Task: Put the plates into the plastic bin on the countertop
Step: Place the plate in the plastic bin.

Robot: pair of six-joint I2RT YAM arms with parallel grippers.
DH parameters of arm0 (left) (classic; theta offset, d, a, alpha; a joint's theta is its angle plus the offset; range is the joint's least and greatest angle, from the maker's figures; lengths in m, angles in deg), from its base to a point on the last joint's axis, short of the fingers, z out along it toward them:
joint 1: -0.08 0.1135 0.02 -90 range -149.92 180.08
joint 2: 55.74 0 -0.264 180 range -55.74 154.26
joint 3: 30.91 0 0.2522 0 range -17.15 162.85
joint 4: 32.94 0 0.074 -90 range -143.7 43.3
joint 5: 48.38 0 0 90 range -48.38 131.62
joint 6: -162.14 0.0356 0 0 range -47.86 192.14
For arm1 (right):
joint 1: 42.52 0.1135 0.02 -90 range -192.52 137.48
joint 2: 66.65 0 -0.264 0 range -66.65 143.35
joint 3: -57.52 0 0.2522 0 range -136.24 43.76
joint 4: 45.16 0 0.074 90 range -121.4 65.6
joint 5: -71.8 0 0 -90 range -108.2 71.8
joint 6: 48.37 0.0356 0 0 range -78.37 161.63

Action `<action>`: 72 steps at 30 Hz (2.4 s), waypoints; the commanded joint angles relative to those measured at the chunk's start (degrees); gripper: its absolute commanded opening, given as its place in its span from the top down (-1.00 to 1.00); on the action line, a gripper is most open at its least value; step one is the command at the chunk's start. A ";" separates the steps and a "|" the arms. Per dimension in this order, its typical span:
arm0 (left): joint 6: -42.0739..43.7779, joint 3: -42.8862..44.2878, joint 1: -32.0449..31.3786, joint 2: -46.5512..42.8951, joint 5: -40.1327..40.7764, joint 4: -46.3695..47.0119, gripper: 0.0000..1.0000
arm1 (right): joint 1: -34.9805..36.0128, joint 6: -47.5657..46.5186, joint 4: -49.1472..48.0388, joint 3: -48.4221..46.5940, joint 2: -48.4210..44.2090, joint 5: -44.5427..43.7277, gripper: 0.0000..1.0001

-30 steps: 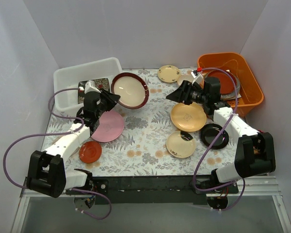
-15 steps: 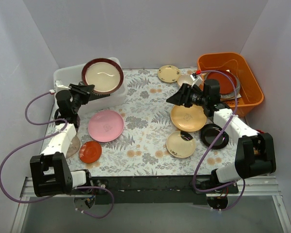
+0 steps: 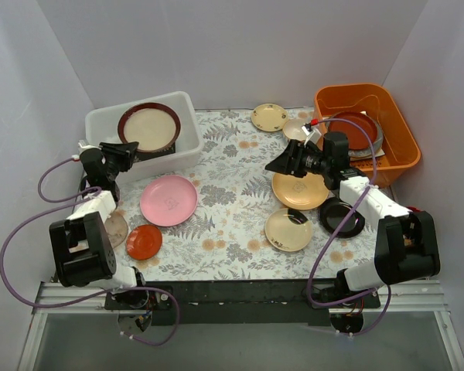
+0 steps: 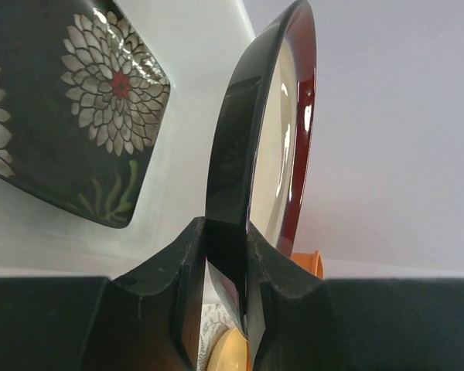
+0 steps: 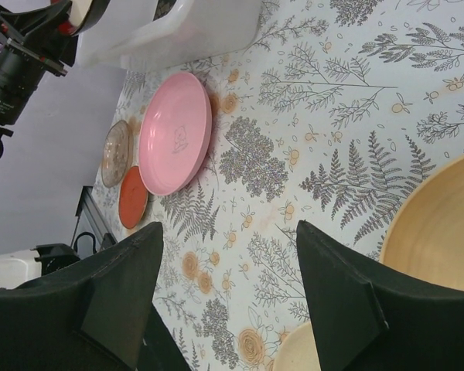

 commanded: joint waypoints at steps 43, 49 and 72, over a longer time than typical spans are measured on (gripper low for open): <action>11.71 30.97 2.02 22.22 -5.14 -20.88 1.00 | 0.28 -2.19 -1.38 4.71 -1.09 2.26 -0.50; 13.03 32.55 2.46 23.89 -5.23 -23.43 0.88 | 0.28 -2.28 -1.38 4.88 -0.92 2.43 -0.50; 18.48 35.37 2.90 26.00 -1.46 -31.34 0.07 | 0.28 -1.66 -2.70 5.68 -0.39 3.23 -0.50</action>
